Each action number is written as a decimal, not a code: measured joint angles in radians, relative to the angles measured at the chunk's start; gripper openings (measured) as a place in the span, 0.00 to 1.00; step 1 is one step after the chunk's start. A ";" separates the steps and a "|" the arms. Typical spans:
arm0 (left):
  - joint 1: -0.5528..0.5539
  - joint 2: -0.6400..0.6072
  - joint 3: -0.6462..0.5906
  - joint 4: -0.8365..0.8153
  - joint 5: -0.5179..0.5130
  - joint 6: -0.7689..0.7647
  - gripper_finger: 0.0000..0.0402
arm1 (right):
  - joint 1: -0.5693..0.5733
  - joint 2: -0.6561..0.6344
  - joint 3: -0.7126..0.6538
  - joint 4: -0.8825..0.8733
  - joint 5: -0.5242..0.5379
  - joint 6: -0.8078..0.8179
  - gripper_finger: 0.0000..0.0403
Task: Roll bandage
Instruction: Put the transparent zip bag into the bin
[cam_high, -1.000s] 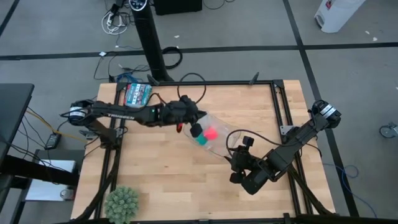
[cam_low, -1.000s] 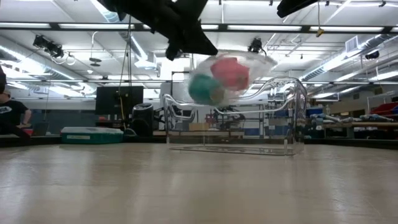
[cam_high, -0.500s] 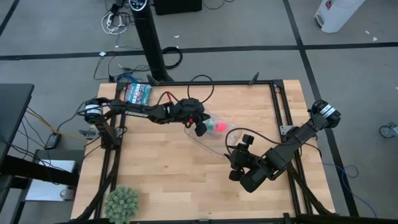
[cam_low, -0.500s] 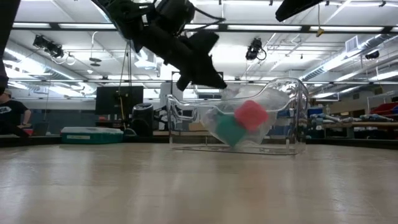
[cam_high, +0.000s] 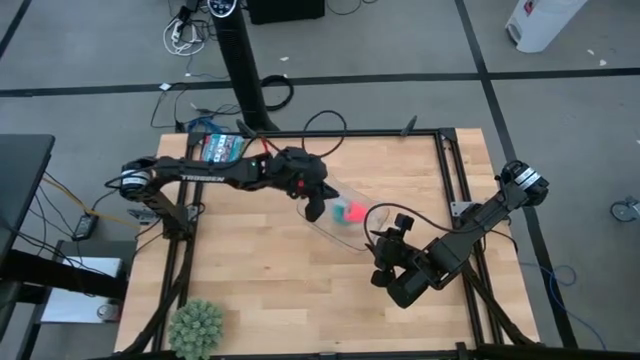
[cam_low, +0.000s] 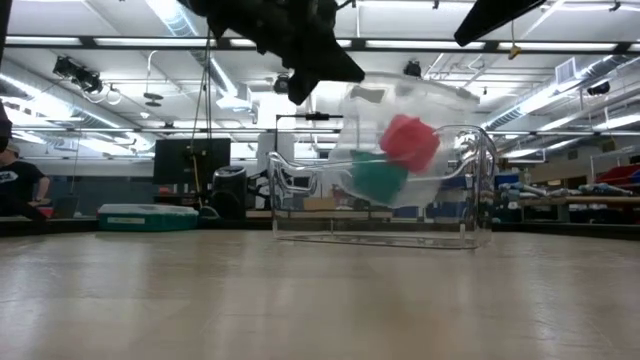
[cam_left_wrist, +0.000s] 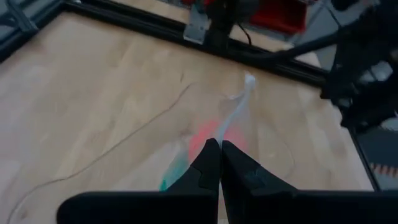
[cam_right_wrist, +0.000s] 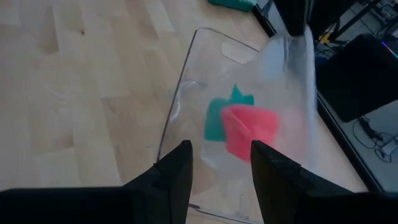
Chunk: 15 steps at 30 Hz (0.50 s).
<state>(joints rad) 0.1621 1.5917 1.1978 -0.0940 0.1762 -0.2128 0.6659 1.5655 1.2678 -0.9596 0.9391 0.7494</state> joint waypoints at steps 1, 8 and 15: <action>0.001 0.000 0.019 -0.036 0.006 0.006 0.02 | 0.000 0.000 0.000 0.001 0.000 0.000 0.38; 0.036 0.035 0.059 -0.130 0.137 0.022 0.02 | 0.000 0.000 0.000 0.001 0.001 0.002 0.38; 0.074 0.118 0.057 -0.136 0.213 0.018 0.02 | 0.000 0.001 0.000 -0.002 0.011 0.011 0.38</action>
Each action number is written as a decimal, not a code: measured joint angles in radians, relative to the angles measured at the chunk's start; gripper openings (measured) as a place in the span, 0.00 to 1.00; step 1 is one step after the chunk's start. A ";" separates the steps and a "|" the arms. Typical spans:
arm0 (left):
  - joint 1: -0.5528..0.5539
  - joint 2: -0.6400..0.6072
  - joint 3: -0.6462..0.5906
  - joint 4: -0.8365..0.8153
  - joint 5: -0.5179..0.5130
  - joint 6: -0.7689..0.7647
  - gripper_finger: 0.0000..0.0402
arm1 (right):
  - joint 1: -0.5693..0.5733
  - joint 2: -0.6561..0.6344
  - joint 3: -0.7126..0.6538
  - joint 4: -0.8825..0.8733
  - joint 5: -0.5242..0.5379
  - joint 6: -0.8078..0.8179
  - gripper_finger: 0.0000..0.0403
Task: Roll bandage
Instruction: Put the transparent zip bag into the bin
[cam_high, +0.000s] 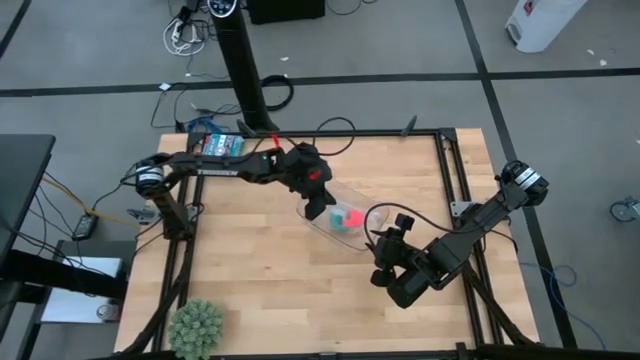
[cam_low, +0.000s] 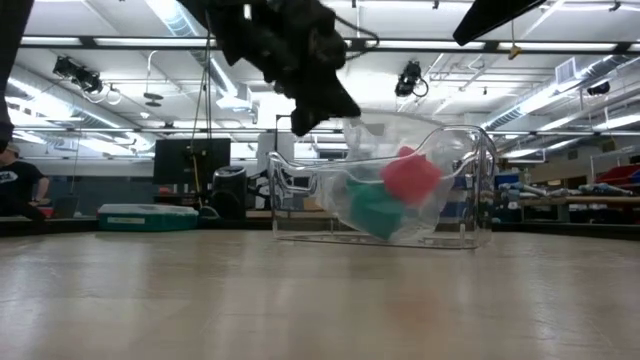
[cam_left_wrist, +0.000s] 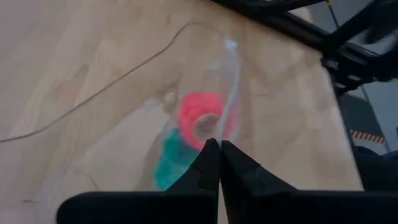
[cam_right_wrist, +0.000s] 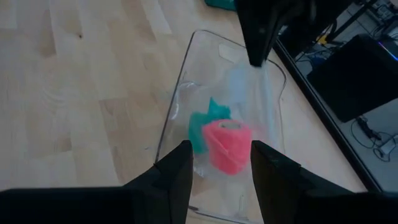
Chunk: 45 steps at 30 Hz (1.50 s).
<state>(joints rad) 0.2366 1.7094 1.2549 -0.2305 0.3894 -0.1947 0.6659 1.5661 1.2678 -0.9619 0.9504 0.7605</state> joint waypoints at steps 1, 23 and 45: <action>0.007 0.015 0.000 0.004 0.003 0.000 0.02 | 0.000 0.000 0.000 0.000 0.000 0.000 0.38; 0.029 0.249 0.003 0.177 -0.139 0.182 0.02 | 0.000 0.000 0.000 -0.006 0.015 0.005 0.38; -0.064 0.220 0.115 0.096 -0.493 0.427 0.48 | 0.000 0.000 -0.017 -0.005 0.017 0.031 0.38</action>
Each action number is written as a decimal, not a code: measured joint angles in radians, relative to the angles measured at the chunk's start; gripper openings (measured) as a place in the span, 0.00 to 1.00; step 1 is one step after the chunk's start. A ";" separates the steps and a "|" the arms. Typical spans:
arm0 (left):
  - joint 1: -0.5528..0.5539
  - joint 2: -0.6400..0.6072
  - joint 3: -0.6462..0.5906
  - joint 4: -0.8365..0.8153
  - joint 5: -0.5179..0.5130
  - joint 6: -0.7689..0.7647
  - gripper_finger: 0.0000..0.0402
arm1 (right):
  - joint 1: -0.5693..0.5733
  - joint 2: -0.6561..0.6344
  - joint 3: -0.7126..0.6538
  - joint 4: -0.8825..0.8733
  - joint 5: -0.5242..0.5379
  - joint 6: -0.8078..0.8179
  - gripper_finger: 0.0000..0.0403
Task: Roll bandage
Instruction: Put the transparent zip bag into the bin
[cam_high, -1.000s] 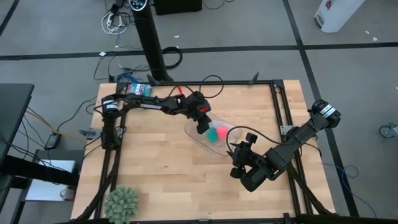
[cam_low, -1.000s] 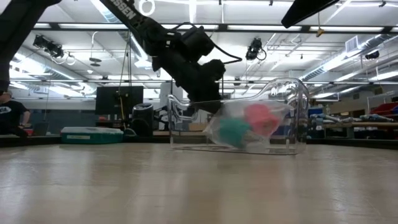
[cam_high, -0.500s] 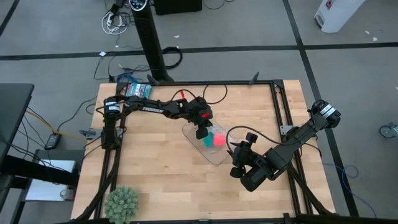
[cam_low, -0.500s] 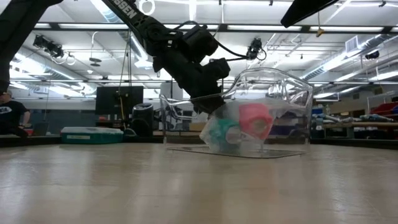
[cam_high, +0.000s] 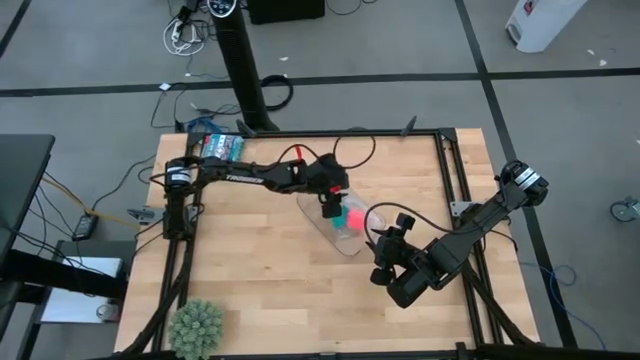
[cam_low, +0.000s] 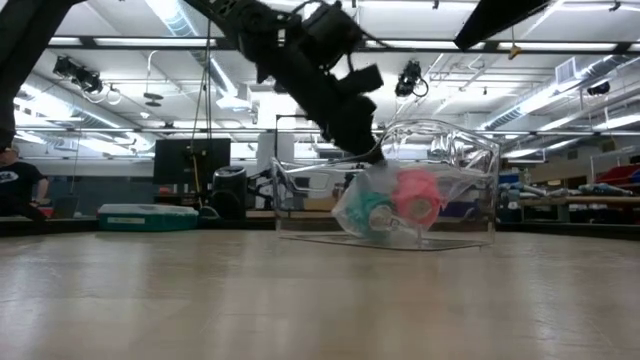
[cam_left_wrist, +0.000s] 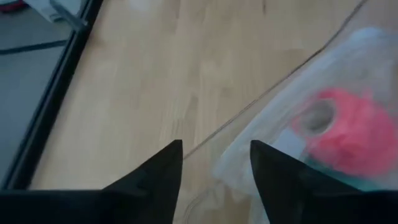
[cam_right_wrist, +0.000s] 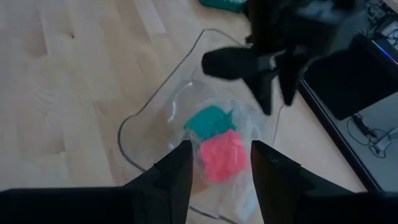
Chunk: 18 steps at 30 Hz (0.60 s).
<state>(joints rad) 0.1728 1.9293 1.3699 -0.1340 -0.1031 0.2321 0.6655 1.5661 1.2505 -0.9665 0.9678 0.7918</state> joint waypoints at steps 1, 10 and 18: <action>-0.003 0.000 0.022 -0.027 -0.002 0.010 0.49 | 0.000 0.000 -0.008 0.002 0.000 0.008 0.38; -0.069 -0.002 0.214 -0.159 -0.012 0.100 0.50 | 0.004 0.000 -0.081 0.008 -0.002 0.079 0.38; -0.252 -0.018 0.228 -0.233 -0.117 0.131 0.50 | 0.039 -0.065 -0.074 -0.045 -0.002 0.062 0.38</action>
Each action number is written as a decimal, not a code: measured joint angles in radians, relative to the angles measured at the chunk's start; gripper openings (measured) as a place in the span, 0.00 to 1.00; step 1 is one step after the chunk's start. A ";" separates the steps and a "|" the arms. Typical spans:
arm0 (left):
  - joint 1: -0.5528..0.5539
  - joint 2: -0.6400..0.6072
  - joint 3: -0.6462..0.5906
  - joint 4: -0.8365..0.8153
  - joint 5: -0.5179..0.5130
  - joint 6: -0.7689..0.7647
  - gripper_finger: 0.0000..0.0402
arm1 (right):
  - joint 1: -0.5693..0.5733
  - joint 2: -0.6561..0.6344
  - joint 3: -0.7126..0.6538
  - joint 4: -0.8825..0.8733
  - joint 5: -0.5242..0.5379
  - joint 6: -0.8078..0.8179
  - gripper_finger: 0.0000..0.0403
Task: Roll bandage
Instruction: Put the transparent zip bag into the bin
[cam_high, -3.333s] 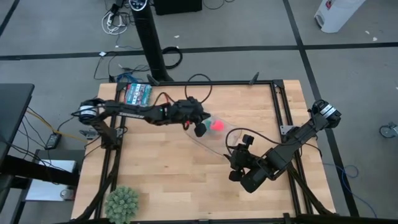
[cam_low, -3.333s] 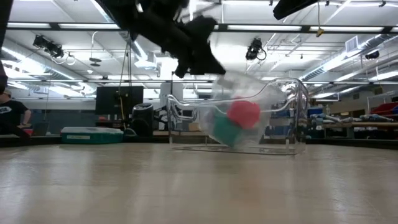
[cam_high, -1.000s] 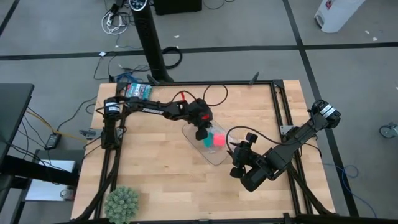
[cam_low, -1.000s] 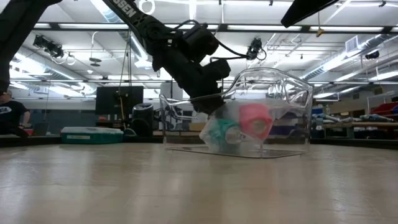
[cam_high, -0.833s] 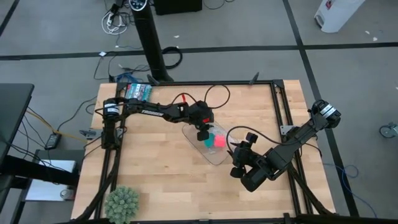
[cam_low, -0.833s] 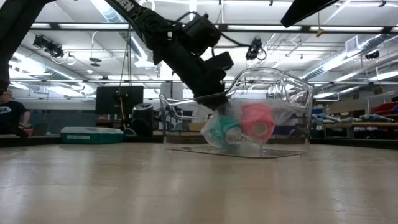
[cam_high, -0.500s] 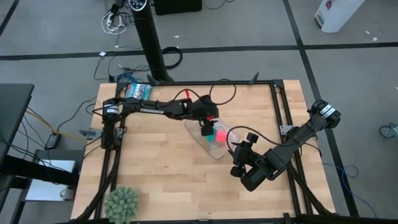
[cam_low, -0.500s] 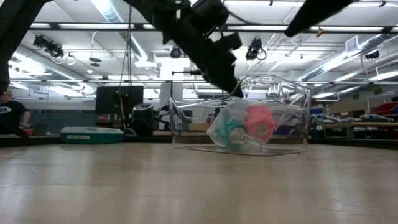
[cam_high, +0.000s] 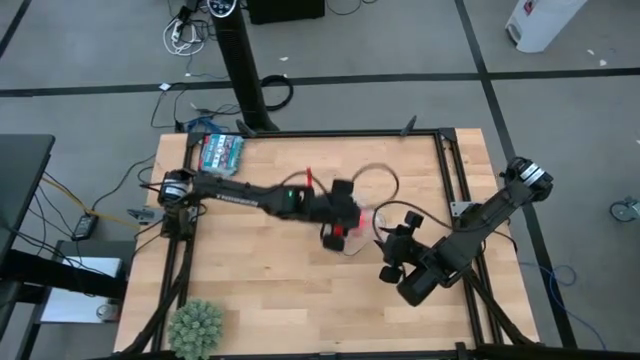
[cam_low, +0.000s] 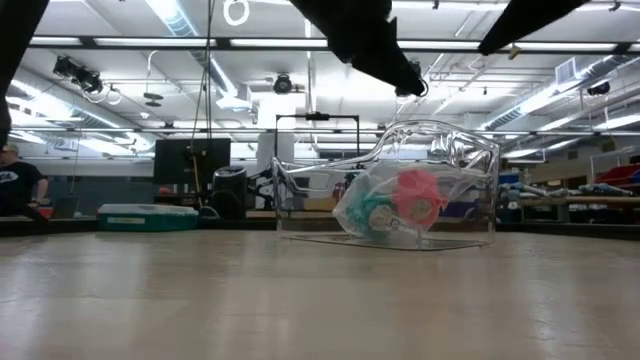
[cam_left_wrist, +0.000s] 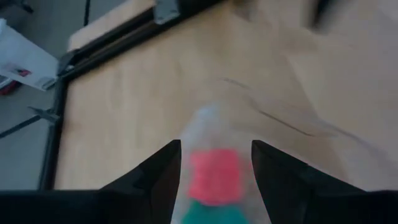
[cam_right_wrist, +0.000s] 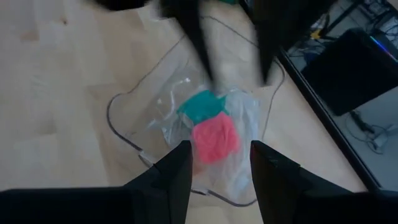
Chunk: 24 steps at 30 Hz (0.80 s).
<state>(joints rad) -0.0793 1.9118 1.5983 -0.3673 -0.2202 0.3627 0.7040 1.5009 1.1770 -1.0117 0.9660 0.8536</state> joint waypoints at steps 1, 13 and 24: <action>-0.024 0.000 -0.009 -0.004 -0.016 -0.008 0.50 | 0.004 -0.015 0.000 0.000 -0.008 -0.010 0.38; -0.205 -0.139 -0.341 0.162 -0.087 -0.179 0.41 | -0.008 -0.129 0.001 -0.011 -0.110 -0.127 0.38; -0.222 -0.539 -0.830 0.514 -0.275 -0.261 0.30 | -0.316 -0.044 0.001 0.276 -0.317 -0.524 0.38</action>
<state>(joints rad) -0.3011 1.3723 0.7682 0.1469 -0.4954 0.1016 0.3885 1.4571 1.1782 -0.7358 0.6492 0.3292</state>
